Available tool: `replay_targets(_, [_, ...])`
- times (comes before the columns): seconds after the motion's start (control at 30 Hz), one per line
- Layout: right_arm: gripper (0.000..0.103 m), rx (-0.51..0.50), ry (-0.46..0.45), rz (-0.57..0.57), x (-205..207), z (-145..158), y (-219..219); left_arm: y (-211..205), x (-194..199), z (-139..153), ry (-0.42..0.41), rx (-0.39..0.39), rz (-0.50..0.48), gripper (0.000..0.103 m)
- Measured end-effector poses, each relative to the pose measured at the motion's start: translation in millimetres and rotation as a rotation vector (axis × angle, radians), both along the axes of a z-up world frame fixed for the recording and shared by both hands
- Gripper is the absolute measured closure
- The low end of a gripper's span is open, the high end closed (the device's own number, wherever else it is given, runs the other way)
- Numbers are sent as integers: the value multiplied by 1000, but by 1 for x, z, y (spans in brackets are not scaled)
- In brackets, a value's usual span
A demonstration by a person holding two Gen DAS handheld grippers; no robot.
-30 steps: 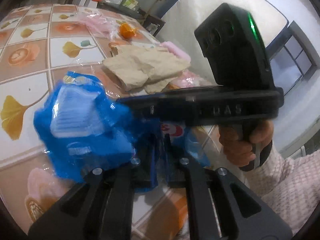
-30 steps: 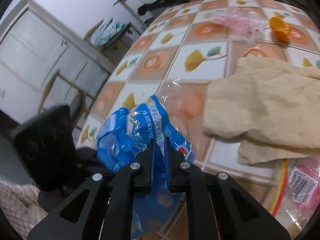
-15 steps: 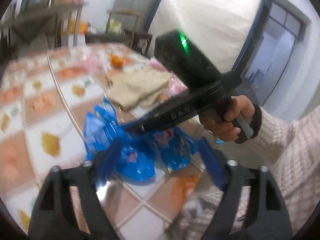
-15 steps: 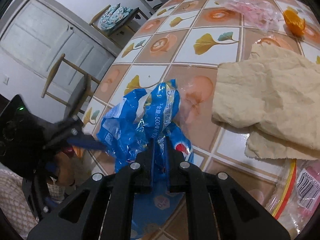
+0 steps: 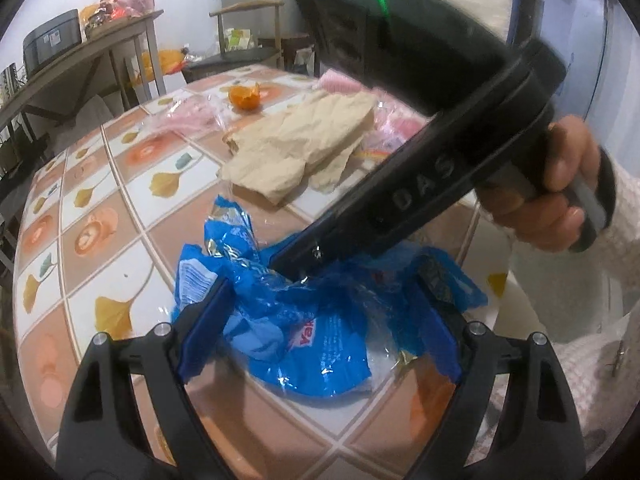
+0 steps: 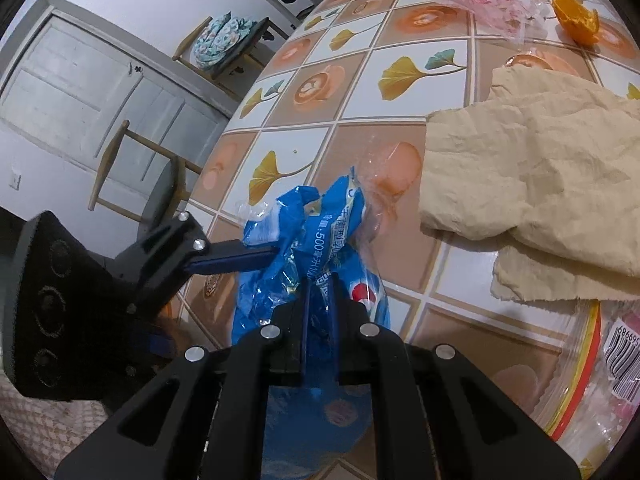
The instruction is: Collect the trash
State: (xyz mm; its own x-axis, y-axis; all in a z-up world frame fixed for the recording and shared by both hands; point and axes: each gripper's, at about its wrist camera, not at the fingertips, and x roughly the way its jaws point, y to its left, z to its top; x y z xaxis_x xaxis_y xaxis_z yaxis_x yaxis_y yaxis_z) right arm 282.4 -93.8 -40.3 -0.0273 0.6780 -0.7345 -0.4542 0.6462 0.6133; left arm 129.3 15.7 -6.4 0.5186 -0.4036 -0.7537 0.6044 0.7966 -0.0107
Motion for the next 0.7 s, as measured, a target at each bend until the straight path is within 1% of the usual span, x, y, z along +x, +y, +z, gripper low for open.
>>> replay_targets(0.1, [94,1,2,2,-1,1,-1,-6,2,-8,5,43,8,20])
replay_targets(0.2, [93,-8,-28,11,-5,4,0,-7,5,-9,21,36,25,21])
replay_targets(0.3, [91,-9,-54,3,-9,11,-5,-5,5,-7,26,25,40,30])
replay_targets(0.33, [89,-10,-62,-7,-10,14,-9,-4,6,-6,23,26,48,36])
replay_targets(0.37, [80,-4,-75,-19,-12,19,-15,-3,6,-6,23,25,54,41])
replay_targets(0.4, [68,5,-89,-29,-14,25,-21,0,8,-5,23,20,65,43])
replay_targets(0.43, [59,14,-118,-51,-17,33,-30,1,8,-4,24,17,72,48])
replay_targets(0.5, [54,28,-182,-99,-22,51,-49,6,11,-3,31,-5,94,53])
replay_targets(0.57, [45,33,-237,-165,-25,67,-68,11,13,-2,39,-26,124,63])
replay_targets(0.63, [31,23,-284,-230,-25,78,-82,16,15,-1,52,-60,152,68])
replay_targets(0.67, [30,9,-308,-267,-25,83,-88,19,16,-1,58,-76,165,72])
replay_targets(0.7, [29,-11,-328,-298,-24,87,-94,22,17,-1,65,-92,180,74])
